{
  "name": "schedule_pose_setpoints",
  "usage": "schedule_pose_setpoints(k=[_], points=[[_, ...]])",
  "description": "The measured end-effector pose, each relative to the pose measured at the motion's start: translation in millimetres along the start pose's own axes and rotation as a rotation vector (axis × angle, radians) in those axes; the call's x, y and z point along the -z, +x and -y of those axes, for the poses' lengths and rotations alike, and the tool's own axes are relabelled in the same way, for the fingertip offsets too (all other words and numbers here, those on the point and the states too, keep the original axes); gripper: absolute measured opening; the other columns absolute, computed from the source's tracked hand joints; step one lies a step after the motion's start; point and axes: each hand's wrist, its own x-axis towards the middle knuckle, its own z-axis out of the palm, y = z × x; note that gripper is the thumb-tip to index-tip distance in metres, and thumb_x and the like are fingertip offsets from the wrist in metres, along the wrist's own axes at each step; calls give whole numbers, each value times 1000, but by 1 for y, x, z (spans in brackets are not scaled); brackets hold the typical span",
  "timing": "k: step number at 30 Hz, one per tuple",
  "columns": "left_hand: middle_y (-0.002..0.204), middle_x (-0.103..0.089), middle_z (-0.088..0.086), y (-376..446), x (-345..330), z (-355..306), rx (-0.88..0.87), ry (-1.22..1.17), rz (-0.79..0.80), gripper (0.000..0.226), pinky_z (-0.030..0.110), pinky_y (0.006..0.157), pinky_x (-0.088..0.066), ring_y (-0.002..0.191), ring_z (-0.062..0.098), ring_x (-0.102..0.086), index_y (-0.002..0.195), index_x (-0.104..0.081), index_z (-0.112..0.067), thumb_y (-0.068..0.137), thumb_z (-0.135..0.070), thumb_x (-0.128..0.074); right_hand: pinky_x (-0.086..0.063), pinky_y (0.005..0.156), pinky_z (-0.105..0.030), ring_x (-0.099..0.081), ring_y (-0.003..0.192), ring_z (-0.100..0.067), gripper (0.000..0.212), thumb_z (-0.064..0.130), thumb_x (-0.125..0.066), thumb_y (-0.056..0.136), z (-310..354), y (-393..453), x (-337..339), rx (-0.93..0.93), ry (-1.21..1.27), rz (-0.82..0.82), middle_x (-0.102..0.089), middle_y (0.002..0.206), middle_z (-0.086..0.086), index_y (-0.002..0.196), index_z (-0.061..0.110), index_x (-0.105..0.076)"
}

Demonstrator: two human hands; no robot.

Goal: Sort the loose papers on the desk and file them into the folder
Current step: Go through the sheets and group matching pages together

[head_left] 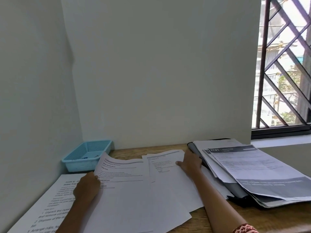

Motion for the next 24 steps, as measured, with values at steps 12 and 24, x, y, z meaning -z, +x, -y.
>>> schedule_pose_setpoints(k=[12, 24], points=[[93, -55, 10, 5, -4, 1, -22, 10, -20, 22, 35, 74, -35, 86, 25, -49, 101, -54, -6, 99, -17, -35, -37, 67, -25, -60, 87, -24, 10, 13, -69, 80, -1, 12, 8, -43, 613, -100, -64, 88, -6, 84, 10, -61], [100, -61, 19, 7, -6, 3, -74, -172, -114, 33, 36, 72, -36, 82, 28, -47, 103, -57, -2, 101, -22, -32, -37, 59, -24, -55, 72, -19, 9, 7, -65, 83, -11, 11, 4, -27, 1004, -228, -64, 77, -5, 77, 13, -63]])
